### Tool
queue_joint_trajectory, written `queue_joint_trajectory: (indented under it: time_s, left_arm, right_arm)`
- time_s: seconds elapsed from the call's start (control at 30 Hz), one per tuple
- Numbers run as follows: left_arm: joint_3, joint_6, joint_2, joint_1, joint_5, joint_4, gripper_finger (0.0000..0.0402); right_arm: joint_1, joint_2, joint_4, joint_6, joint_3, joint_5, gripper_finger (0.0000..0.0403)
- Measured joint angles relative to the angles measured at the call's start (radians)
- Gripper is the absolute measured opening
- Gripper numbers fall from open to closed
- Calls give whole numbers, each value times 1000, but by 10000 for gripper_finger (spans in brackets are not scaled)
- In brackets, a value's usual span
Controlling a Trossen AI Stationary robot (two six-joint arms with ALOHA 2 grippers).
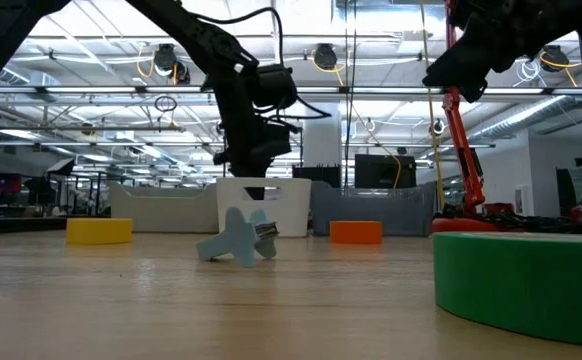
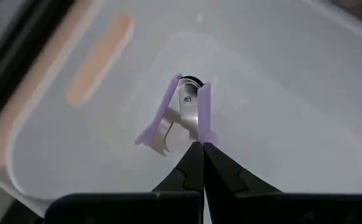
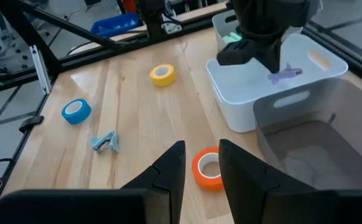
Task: Pick and place Stapler, Stapler remover, tape
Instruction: Put the purple staple remover into the white bin
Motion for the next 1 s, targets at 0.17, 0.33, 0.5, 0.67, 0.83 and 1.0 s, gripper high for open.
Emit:
queue_joint_trajectory:
  time_s: [0.17,0.33,0.5,0.67,0.83,1.0]
  left_arm:
    - [0,3,0,12,21,4,0]
    - [0,4,0,12,25,6,0]
    - [0,5,0,24,27,6,0]
    - [0,35,0,30,42,6,9]
    - [0,64,5,30,45,0,30]
    - [0,54,5,30,42,2,66]
  right_arm:
    - [0,-32,-5,-7,0,0,90]
    - [0,-48,-25,-6,0,0,90]
    - [0,-48,-23,-6,0,-2,90]
    - [0,-48,-22,-6,0,-3,91]
    - [0,-48,-22,-3,0,-3,89]
    - [0,-48,-22,-3,0,-3,91]
